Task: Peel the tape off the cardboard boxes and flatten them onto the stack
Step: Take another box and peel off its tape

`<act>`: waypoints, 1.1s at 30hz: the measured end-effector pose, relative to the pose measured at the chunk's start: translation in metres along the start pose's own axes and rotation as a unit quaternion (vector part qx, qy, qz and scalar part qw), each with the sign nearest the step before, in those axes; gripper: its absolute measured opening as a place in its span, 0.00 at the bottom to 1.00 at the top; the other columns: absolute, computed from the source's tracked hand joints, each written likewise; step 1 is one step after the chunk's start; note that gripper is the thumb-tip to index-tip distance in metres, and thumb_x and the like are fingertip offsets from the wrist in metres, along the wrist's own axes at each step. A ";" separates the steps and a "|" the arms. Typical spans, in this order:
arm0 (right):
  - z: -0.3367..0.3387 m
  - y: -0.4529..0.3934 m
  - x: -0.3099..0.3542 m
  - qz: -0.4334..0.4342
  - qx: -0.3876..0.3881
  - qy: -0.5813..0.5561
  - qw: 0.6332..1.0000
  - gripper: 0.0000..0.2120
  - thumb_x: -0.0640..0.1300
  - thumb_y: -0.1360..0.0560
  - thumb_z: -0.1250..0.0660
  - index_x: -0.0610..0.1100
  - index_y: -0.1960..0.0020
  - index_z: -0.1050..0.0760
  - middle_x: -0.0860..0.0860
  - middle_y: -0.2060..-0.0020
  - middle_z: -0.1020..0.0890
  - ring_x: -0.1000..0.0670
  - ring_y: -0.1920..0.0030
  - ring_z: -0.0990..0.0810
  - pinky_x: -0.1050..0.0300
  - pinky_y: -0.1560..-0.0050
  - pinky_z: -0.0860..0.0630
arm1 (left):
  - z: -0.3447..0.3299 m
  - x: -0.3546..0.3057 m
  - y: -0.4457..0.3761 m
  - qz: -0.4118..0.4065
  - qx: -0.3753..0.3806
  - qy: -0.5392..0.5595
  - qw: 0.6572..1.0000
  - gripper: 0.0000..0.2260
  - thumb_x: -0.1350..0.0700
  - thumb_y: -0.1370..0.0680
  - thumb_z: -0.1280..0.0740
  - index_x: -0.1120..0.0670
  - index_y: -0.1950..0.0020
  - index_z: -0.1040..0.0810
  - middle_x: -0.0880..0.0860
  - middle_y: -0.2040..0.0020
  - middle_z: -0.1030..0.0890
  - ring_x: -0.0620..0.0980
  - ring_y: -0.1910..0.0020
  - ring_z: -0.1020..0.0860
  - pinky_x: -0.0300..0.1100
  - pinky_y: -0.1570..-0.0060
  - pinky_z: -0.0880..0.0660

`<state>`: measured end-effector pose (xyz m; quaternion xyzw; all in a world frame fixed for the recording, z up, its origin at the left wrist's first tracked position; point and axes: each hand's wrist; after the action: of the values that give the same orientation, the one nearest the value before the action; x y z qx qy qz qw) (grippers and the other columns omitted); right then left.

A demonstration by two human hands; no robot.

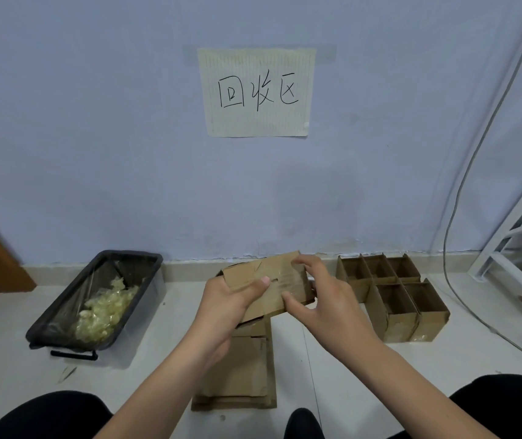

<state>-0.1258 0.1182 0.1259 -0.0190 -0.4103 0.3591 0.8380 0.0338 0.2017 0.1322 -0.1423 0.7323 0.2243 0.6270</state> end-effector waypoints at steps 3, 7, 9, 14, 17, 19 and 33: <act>-0.001 -0.001 -0.001 0.000 -0.005 0.030 1.000 0.23 0.48 0.25 0.31 0.57 0.34 0.36 0.54 0.65 0.22 0.54 0.62 0.24 0.56 0.57 0.24 | -0.002 0.002 0.002 -0.004 0.010 -0.004 1.000 0.08 0.60 0.22 0.27 0.58 0.43 0.14 0.55 0.47 0.13 0.54 0.46 0.14 0.57 0.37 0.22; -0.003 -0.004 0.000 0.006 -0.003 0.065 0.998 0.20 0.44 0.25 0.33 0.53 0.35 0.34 0.54 0.72 0.28 0.53 0.69 0.28 0.62 0.67 0.32 | -0.003 0.004 0.003 -0.008 0.007 -0.011 1.000 0.08 0.60 0.22 0.27 0.58 0.44 0.14 0.55 0.48 0.13 0.53 0.46 0.14 0.56 0.36 0.22; -0.004 -0.005 -0.001 -0.003 -0.001 0.055 0.999 0.20 0.45 0.25 0.34 0.53 0.35 0.34 0.51 0.68 0.23 0.52 0.69 0.27 0.57 0.64 0.28 | -0.002 0.003 0.003 -0.010 0.004 -0.015 1.000 0.08 0.60 0.23 0.26 0.58 0.44 0.14 0.54 0.48 0.13 0.53 0.46 0.14 0.56 0.37 0.22; 0.002 -0.003 -0.002 -0.024 0.022 0.004 0.999 0.20 0.51 0.25 0.33 0.62 0.37 0.36 0.49 0.53 0.16 0.52 0.56 0.18 0.49 0.55 0.20 | 0.002 -0.001 0.003 -0.006 0.007 -0.017 1.000 0.08 0.59 0.22 0.26 0.58 0.44 0.14 0.55 0.48 0.13 0.53 0.47 0.14 0.55 0.36 0.22; 0.004 0.000 0.000 -0.014 0.024 0.017 0.999 0.22 0.51 0.25 0.32 0.62 0.36 0.37 0.50 0.52 0.17 0.52 0.55 0.19 0.52 0.54 0.21 | 0.000 -0.001 0.005 -0.007 0.007 -0.016 1.000 0.08 0.60 0.22 0.27 0.58 0.44 0.14 0.54 0.48 0.13 0.53 0.47 0.14 0.55 0.37 0.22; 0.004 0.001 0.001 -0.011 0.022 0.027 0.999 0.23 0.51 0.25 0.32 0.61 0.34 0.37 0.50 0.52 0.17 0.52 0.55 0.19 0.53 0.53 0.22 | -0.001 0.000 0.006 -0.005 0.005 -0.018 1.000 0.07 0.61 0.22 0.27 0.58 0.45 0.14 0.54 0.49 0.12 0.52 0.47 0.14 0.55 0.37 0.22; 0.000 -0.001 0.006 -0.008 0.015 0.089 0.996 0.18 0.42 0.24 0.36 0.53 0.35 0.34 0.54 0.68 0.25 0.53 0.68 0.26 0.59 0.67 0.32 | -0.003 0.000 0.007 -0.012 0.001 -0.031 0.999 0.07 0.60 0.22 0.27 0.57 0.45 0.14 0.53 0.50 0.12 0.52 0.48 0.14 0.53 0.40 0.20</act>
<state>-0.1228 0.1213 0.1301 -0.0354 -0.3286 0.3554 0.8743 0.0283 0.2060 0.1336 -0.1431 0.7111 0.2202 0.6522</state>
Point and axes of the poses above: each hand's wrist, its own y-axis away from the middle knuckle, its own z-axis out of the back of the hand, x = y × z
